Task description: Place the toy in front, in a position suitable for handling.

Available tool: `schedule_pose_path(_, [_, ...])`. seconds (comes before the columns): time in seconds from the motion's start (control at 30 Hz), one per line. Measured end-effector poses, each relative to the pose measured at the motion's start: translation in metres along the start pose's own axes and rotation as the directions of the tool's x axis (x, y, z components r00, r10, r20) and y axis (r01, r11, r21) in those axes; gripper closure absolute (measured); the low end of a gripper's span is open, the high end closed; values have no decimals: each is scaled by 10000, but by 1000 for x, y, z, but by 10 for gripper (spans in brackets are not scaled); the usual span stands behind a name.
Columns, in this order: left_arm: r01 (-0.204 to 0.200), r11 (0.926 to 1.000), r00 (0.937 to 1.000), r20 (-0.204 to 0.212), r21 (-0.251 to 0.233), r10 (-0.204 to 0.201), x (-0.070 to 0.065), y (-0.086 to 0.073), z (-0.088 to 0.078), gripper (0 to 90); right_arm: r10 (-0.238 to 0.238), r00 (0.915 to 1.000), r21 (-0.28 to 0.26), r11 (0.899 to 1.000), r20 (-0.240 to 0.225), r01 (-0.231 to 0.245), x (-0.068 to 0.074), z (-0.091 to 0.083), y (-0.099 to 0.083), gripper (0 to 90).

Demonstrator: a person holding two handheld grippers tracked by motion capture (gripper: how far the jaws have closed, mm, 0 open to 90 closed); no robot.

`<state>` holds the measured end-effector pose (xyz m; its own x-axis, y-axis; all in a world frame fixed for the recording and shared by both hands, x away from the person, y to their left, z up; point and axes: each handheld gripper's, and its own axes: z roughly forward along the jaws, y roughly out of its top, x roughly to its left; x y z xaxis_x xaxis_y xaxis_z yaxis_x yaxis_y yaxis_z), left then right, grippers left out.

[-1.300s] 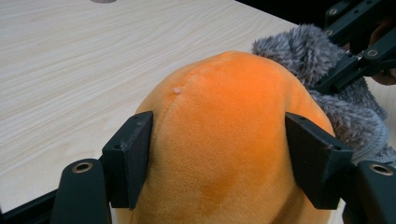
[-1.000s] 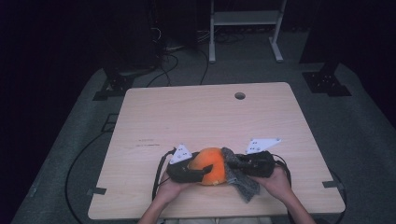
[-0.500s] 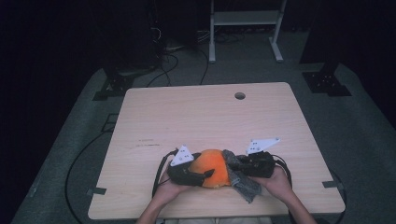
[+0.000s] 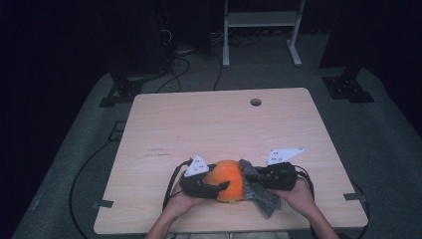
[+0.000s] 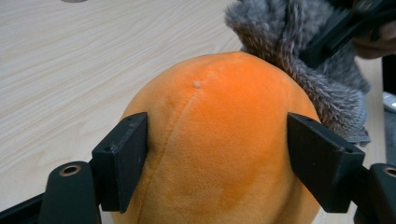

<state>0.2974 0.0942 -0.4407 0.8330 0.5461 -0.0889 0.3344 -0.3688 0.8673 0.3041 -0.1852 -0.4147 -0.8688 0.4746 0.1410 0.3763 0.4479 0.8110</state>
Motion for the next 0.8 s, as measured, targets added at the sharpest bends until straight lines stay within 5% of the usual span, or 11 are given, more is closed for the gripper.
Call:
schedule_pose_path(0.27, [207,9998,9998,-7,-71,-207,3,-2,-1,242,444,9984,1192,9917,357,-484,-14,8,-22,750])
schedule_pose_path(0.47, [-401,9992,9992,-58,77,402,-6,0,3,244,-169,9999,-292,9994,8,169,6,-4,2,747])
schedule_pose_path(0.57, [-413,9991,9989,221,-27,414,-5,0,0,224,-571,9983,95,9983,130,570,11,5,5,748])
schedule_pose_path(0.67, [-221,9992,9978,619,-342,242,2,2,-6,173,-406,9992,264,9988,-11,407,7,6,-3,752])
schedule_pose_path(0.8, [409,9991,9973,619,-101,-402,8,-2,-2,175,-301,9995,591,9978,40,298,2,3,-11,752])
